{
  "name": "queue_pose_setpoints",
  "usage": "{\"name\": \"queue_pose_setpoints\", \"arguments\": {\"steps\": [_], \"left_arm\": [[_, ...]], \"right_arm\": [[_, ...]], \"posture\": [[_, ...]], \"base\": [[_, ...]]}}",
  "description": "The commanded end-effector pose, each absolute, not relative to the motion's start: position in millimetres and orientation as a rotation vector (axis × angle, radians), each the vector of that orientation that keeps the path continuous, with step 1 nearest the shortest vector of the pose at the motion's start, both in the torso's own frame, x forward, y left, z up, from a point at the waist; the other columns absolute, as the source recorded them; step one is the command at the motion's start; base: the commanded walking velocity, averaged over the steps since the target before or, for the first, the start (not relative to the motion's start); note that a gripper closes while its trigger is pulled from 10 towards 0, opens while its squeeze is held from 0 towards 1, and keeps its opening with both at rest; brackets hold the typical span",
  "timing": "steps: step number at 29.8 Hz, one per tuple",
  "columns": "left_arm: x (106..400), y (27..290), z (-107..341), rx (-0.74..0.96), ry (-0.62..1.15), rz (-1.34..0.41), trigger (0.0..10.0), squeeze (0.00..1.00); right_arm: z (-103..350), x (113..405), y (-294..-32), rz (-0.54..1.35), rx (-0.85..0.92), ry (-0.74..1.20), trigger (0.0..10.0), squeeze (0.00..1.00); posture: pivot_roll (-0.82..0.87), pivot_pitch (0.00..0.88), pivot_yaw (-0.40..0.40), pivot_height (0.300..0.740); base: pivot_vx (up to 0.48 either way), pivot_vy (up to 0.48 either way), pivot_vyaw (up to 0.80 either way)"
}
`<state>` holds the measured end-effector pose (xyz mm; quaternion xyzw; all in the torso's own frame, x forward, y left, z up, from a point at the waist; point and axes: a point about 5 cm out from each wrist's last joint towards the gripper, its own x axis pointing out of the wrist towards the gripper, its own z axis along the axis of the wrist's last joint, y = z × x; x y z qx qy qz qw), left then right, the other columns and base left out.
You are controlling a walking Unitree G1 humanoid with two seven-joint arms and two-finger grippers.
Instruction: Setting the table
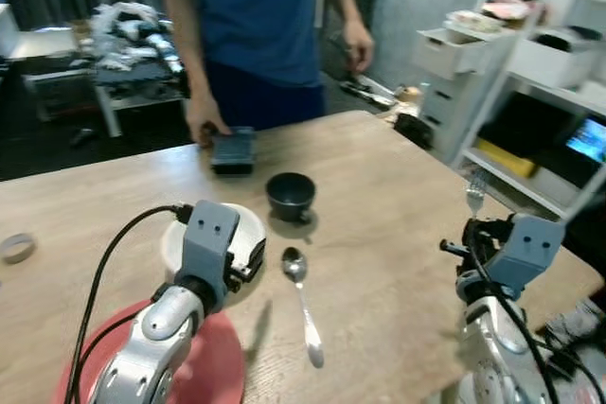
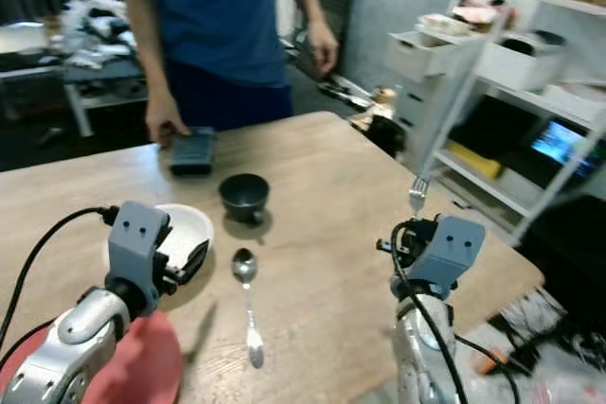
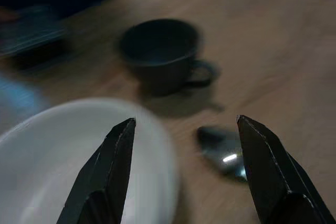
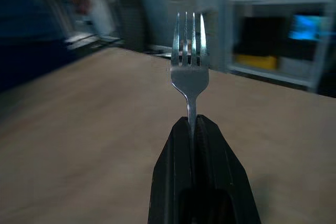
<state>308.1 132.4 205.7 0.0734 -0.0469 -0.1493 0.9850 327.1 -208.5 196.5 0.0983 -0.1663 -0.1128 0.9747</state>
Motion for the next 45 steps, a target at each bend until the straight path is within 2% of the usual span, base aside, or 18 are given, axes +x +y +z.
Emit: {"name": "queue_pose_setpoints", "arguments": {"steps": [1,45], "left_arm": [[307.1,130.5,201.5,0.151,-0.085,-0.312,10.0,0.00],[307.5,127.1,193.2,0.162,-0.093,-0.330,10.0,0.00]], "right_arm": [[193.2,325.3,-213.3,-0.251,0.193,-0.334,10.0,0.00],[188.2,326.8,-215.6,-0.256,0.168,-0.325,10.0,0.00]], "posture": [[0.07,0.119,0.082,0.740],[0.06,0.113,0.079,0.740]], "base": [[0.000,0.000,-0.80],[0.000,0.000,-0.80]]}}
